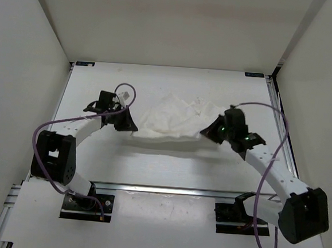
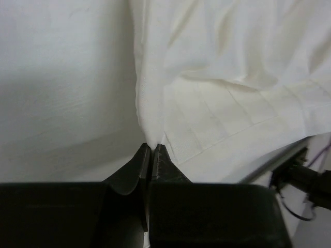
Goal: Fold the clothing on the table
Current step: Flatten the skirt out
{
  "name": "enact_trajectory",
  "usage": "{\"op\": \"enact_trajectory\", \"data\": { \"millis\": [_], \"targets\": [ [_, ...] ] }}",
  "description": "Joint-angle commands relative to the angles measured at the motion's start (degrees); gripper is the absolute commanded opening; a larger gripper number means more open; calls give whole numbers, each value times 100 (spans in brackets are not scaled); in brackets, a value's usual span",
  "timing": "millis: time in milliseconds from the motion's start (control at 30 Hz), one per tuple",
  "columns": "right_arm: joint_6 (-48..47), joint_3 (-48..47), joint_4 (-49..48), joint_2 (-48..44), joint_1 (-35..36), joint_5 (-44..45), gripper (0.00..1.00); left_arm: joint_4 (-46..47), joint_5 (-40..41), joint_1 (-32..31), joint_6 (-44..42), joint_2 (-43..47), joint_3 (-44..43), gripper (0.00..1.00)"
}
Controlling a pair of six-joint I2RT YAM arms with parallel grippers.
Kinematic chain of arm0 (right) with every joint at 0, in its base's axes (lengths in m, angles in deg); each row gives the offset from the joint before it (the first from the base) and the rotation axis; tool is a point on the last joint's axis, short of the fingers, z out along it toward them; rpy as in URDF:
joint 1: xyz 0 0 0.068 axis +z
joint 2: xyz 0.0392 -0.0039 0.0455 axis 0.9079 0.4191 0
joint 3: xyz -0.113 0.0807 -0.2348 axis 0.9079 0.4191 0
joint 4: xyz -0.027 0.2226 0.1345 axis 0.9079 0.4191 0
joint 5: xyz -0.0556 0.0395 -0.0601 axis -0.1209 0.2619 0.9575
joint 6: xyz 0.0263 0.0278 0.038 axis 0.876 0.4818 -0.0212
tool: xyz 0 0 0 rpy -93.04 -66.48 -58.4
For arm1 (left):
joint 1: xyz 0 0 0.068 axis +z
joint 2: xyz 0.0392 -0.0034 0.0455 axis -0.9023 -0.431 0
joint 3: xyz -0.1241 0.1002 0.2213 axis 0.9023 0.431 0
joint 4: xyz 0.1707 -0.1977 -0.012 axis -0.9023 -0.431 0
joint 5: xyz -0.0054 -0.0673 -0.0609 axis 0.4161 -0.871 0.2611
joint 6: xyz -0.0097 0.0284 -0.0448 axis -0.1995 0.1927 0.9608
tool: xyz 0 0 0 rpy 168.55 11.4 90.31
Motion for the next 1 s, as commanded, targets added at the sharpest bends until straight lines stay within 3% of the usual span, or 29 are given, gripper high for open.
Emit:
{"op": "enact_trajectory", "data": {
  "millis": [0, 133, 300, 467, 633, 700, 800, 900, 933, 967],
  "targets": [
    [-1318, -1042, 724, -543, -881, -100, 0, -155, -768, 168, 187, 574, -1085, 0],
    [-1995, -1992, 1129, -429, -1561, -549, 0, -155, -1059, 397, 495, 662, -1843, 0],
    [-2268, -2335, 1586, -552, -1352, -619, 1, -66, -1638, 424, 760, 1031, -1502, 0],
    [-2750, -2371, 2526, -1210, -412, -322, 0, -489, -2007, -112, 602, 2022, -1037, 0],
    [-2191, -1651, 2176, -3140, 1660, 1277, 0, -174, -3139, -95, 768, 2859, -430, 0],
    [-1848, -1440, 2263, -3539, 1927, 1813, 0, 386, -3483, -33, 1084, 2973, -140, 0],
    [-1864, -1334, 2456, -3550, 1666, 1676, 0, 1625, -3879, 90, 2102, 2930, 448, 0],
    [-1969, -983, 2317, -2954, 185, 615, 0, 2629, -3539, 248, 2920, 2676, 1195, 0],
    [-2100, -765, 2107, -2734, -187, -94, 0, 2657, -3450, 326, 2939, 2536, 1232, 0],
    [-2171, -458, 1844, -2593, -1095, -1023, 0, 2631, -3267, 336, 2922, 2326, 1267, 0]
  ]
}}
